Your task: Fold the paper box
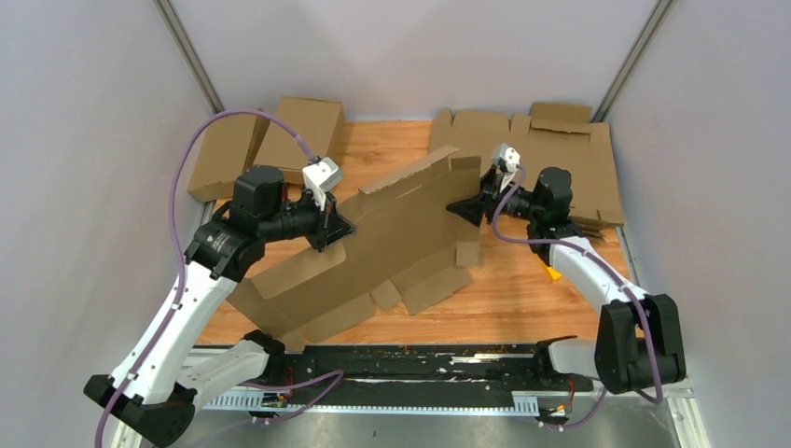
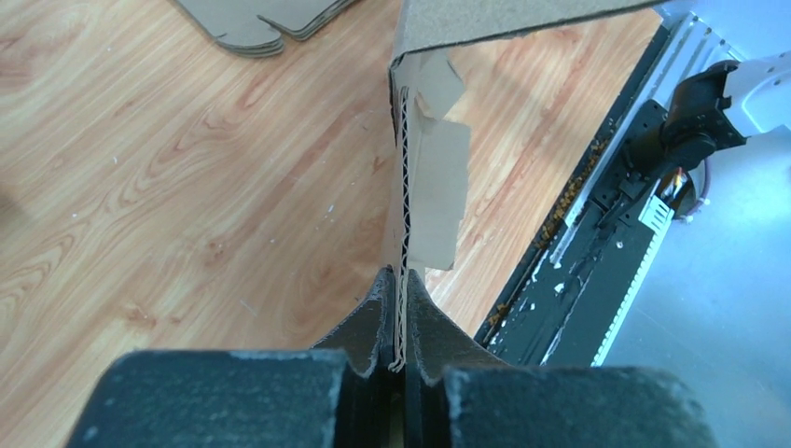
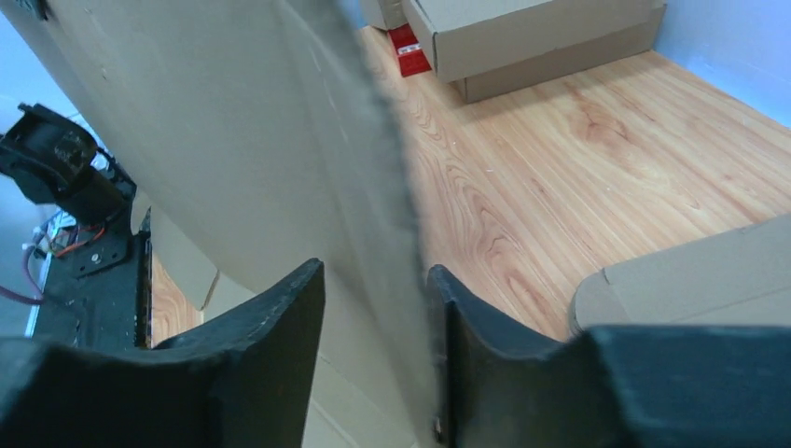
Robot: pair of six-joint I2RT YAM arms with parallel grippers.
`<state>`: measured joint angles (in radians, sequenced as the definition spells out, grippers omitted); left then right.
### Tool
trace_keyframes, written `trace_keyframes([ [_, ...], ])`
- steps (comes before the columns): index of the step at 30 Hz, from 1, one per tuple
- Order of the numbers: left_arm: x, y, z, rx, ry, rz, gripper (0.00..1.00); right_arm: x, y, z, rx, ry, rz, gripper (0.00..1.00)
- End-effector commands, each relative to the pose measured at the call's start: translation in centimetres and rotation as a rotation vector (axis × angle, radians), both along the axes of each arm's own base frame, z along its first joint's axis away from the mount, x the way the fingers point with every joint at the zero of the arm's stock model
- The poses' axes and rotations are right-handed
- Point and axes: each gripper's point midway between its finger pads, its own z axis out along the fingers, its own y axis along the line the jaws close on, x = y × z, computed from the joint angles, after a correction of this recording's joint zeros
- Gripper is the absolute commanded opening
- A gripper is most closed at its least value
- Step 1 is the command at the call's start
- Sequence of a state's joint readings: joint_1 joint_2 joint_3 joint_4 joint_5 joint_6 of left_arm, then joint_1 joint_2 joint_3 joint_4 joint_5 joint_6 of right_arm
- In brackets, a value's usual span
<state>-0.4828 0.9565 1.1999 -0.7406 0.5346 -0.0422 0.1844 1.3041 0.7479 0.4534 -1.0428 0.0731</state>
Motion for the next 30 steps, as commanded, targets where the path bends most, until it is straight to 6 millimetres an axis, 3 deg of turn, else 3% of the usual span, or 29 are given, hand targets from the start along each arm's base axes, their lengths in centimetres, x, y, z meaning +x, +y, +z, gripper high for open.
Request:
trace_keyframes([
  [1,1.0,0.2,1.6,-0.026,-0.059,0.052,0.08,-0.3,-0.8,2.2,0.023,-0.068,-0.102,0.39],
  [3,1.5,0.4,1.5,-0.022,-0.066,0.084,0.16,-0.8,-1.0,2.1,0.031,-0.087,-0.141,0.35],
  [10,3.5,0.9,2.3,-0.080,-0.085,0.215,0.71,-1.7,-1.3,1.8,-0.020,-0.139,-0.299,0.05],
  [13,4.7,2.1,2.8,-0.072,-0.098,0.327,0.84,-2.0,-2.1,1.4,-0.006,-0.129,-0.351,0.00],
  [18,5.2,5.2,4.1,-0.042,-0.154,0.486,0.99,-1.7,-3.6,-0.1,-0.010,-0.084,-0.458,0.00],
  [22,5.0,10.0,5.0,0.016,-0.189,0.715,1.00,-1.3,-4.9,-0.8,-0.012,-0.063,-0.544,0.00],
  [25,4.1,12.7,4.4,0.078,-0.193,0.821,1.00,-1.4,-5.6,-0.2,-0.002,-0.075,-0.588,0.00],
  [30,2.2,15.6,1.3,0.065,-0.210,0.937,1.00,-1.8,-6.4,0.4,0.019,-0.088,-0.630,0.00],
])
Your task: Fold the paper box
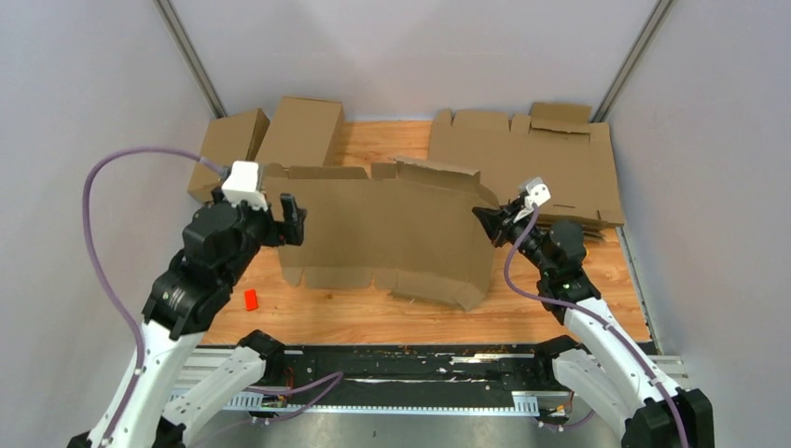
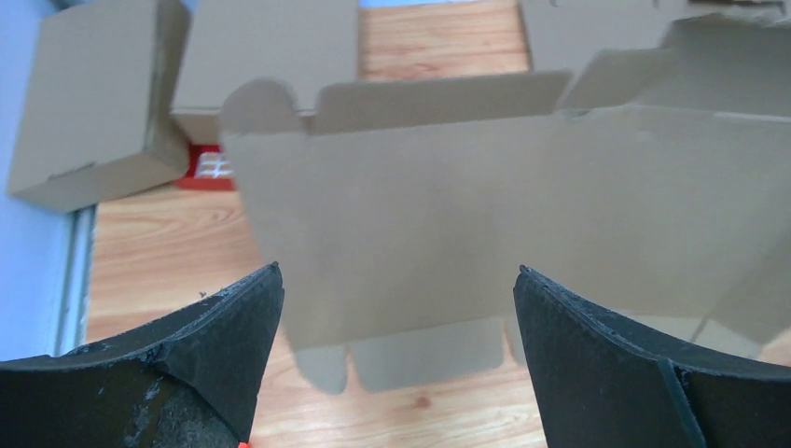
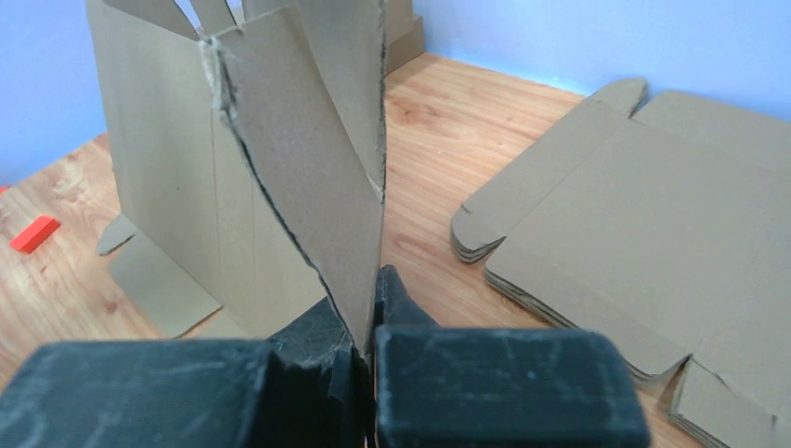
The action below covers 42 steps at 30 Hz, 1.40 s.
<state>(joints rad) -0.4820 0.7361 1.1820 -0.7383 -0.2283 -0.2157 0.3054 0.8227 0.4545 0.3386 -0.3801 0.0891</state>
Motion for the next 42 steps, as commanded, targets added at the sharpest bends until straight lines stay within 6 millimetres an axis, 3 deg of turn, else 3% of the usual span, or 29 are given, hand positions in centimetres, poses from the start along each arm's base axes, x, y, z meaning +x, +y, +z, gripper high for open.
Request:
trace_keyframes([
  [1,-1.6,4.1,-2.8,0.001,-0.019,0.187,1.00,0.4,-1.6,0.6,0.001,-0.030,-0.096,0.00],
  [5,-2.6,5.3,-3.9,-0.009,-0.064,0.221,1.00,0.2,-1.4,0.8,0.008,-0.035,-0.082,0.00],
  [9,-2.0,5.1,-5.7,0.014,-0.028,0.226,1.00,0.4,-1.1,0.4,0.004,-0.021,-0.074,0.00],
  [14,0.2,2.6,-8.5,-0.029,-0.010,0.145,1.00,0.3,-0.8,0.4,-0.001,-0.024,-0.050,0.00],
  [21,4.7,4.1,-11.1,-0.196,0.164,0.203,1.00,0.2,-0.9,0.6,0.004,-0.026,-0.054,0.00],
  [25,6.8,5.9,-11.3,-0.205,0.149,0.262,1.00,0.2,-0.8,0.5,0.011,-0.025,-0.053,0.00],
  [30,9.0,5.2,-10.3,-0.286,0.094,0.158,1.00,0.4,-0.4,0.2,0.015,-0.008,-0.036,0.00],
  [36,11.9,6.4,-10.3,-0.380,0.080,0.158,1.00,1.1,-0.5,-0.5,0.003,0.039,-0.051,0.00],
  [42,13.5,8.0,-10.9,-0.404,0.065,0.189,1.00,1.2,-0.4,-0.5,0.008,0.040,-0.052,0.00],
])
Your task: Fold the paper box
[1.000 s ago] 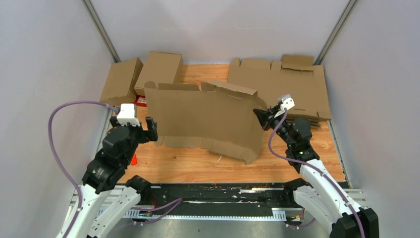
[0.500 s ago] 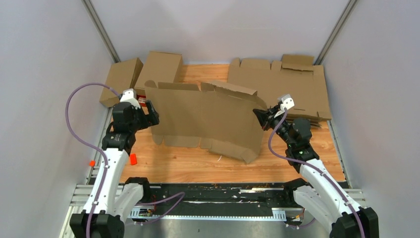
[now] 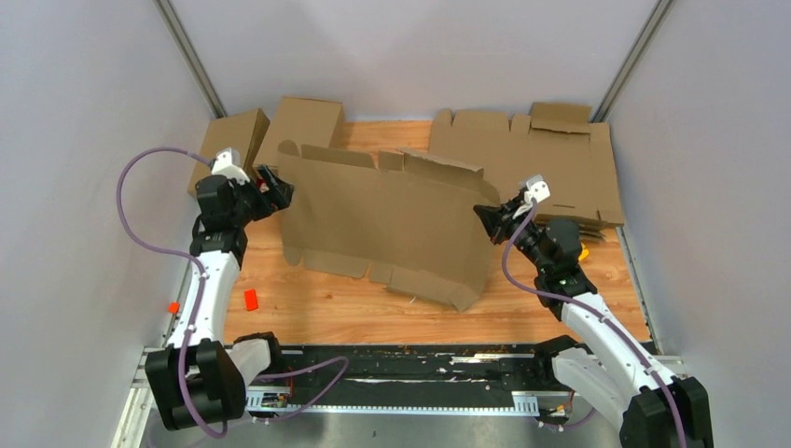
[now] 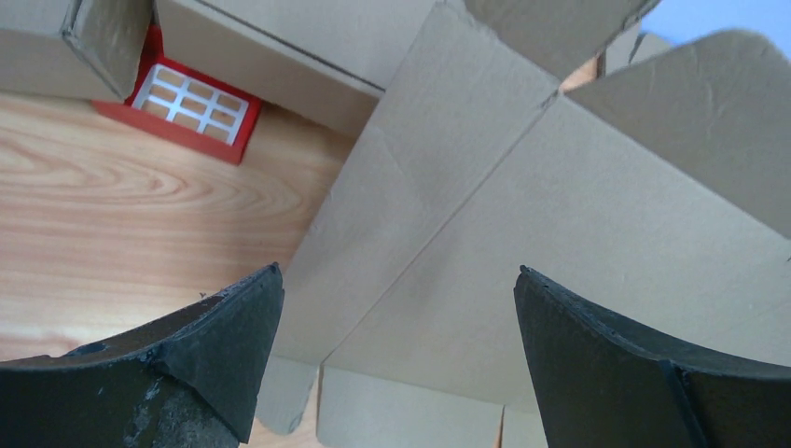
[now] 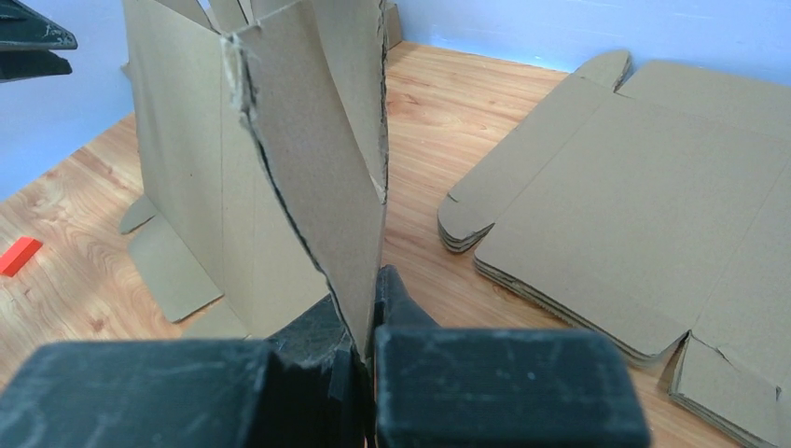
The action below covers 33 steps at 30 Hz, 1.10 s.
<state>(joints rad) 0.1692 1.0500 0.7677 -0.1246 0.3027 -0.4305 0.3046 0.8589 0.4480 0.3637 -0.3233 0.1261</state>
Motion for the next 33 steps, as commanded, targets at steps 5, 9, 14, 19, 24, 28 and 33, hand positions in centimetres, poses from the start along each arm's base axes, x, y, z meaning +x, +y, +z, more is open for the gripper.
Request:
trace_keyframes([
  [5,4.4,0.4,0.3,-0.193,-0.068,-0.047,1.00,0.3,0.1,0.3,-0.019,0.011,0.004,0.00],
  [9,5.7,1.0,-1.3,-0.311,-0.069,-0.074,1.00,0.3,0.0,0.2,-0.022,0.015,-0.001,0.00],
  [14,7.0,0.0,-0.8,-0.423,-0.165,-0.187,0.99,0.3,0.4,0.0,-0.022,0.021,0.019,0.00],
  [19,6.4,-2.2,-1.0,-0.609,-0.146,-0.322,0.88,0.5,0.6,-0.1,-0.024,0.029,0.029,0.00],
  [24,4.0,-5.9,0.7,-0.718,-0.154,-0.452,0.60,0.8,0.2,-0.3,-0.028,0.042,0.001,0.00],
  [28,2.1,-7.9,1.0,-0.626,-0.139,-0.467,0.40,1.6,-0.4,-0.9,-0.021,0.078,-0.056,0.00],
  [33,-0.9,-9.4,0.2,-0.307,-0.045,-0.410,0.22,2.3,0.0,-0.8,-0.001,0.109,-0.055,0.00],
])
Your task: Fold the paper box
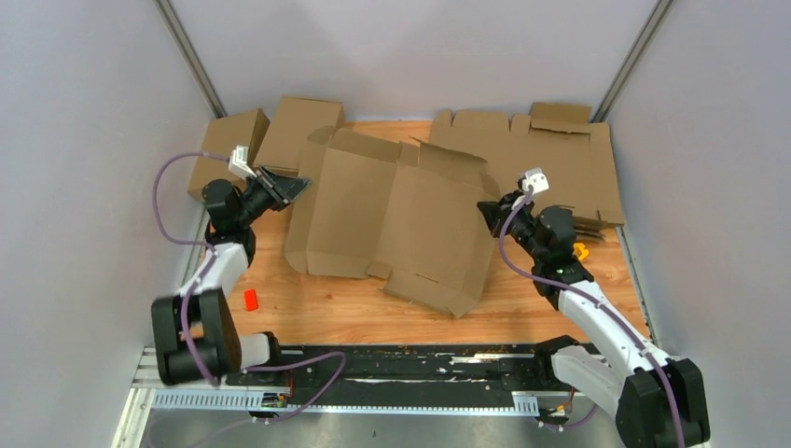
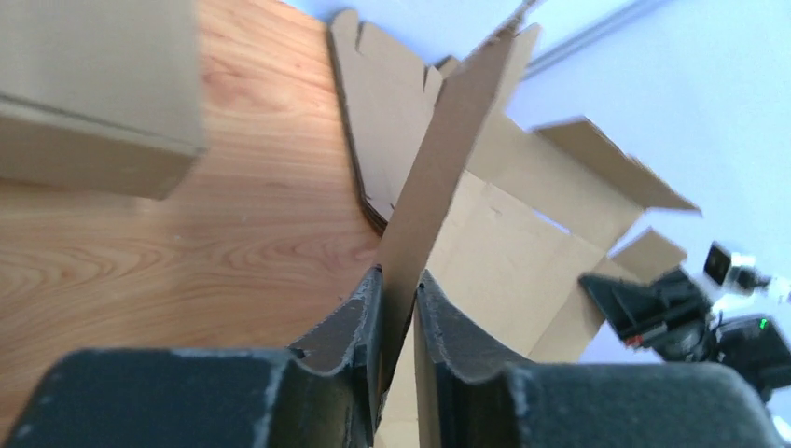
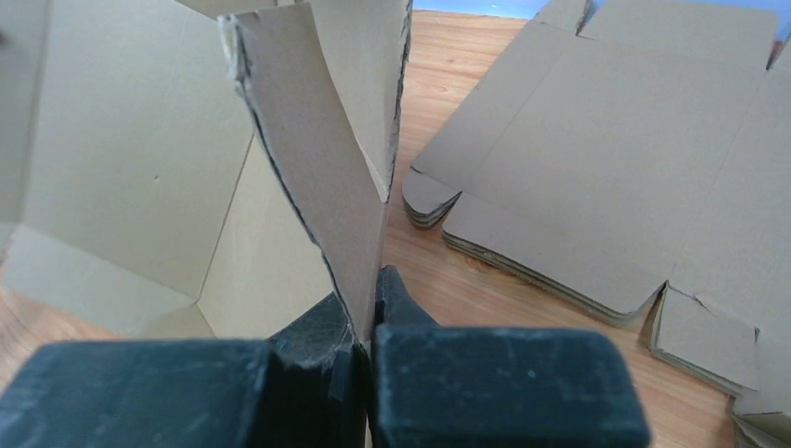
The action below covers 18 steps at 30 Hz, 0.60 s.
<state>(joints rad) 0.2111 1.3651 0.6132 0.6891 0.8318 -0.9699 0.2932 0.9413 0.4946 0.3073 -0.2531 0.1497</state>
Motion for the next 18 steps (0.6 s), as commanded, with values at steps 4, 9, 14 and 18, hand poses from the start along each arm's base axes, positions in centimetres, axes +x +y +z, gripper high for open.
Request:
trace_keyframes([
  [4,-5.7,-2.7,1.7,0.375,-0.047,0.013,0.08,1.3,0.8,0.5,0.020,0.069,-0.003,0.00],
  [9,-8.1,-4.0,3.2,0.347,-0.118,-0.034,0.00,1.5,1.3,1.0,0.054,0.076,0.006,0.00],
  [14,-10.0,-5.3,4.4,0.295,-0.196,-0.098,0.00,1.7,1.5,2.6,0.079,0.025,0.016,0.00],
  [18,-11.5,-5.9,6.9,0.227,-0.315,-0.102,0.00,1.9,1.6,4.7,0.104,-0.045,0.019,0.00],
])
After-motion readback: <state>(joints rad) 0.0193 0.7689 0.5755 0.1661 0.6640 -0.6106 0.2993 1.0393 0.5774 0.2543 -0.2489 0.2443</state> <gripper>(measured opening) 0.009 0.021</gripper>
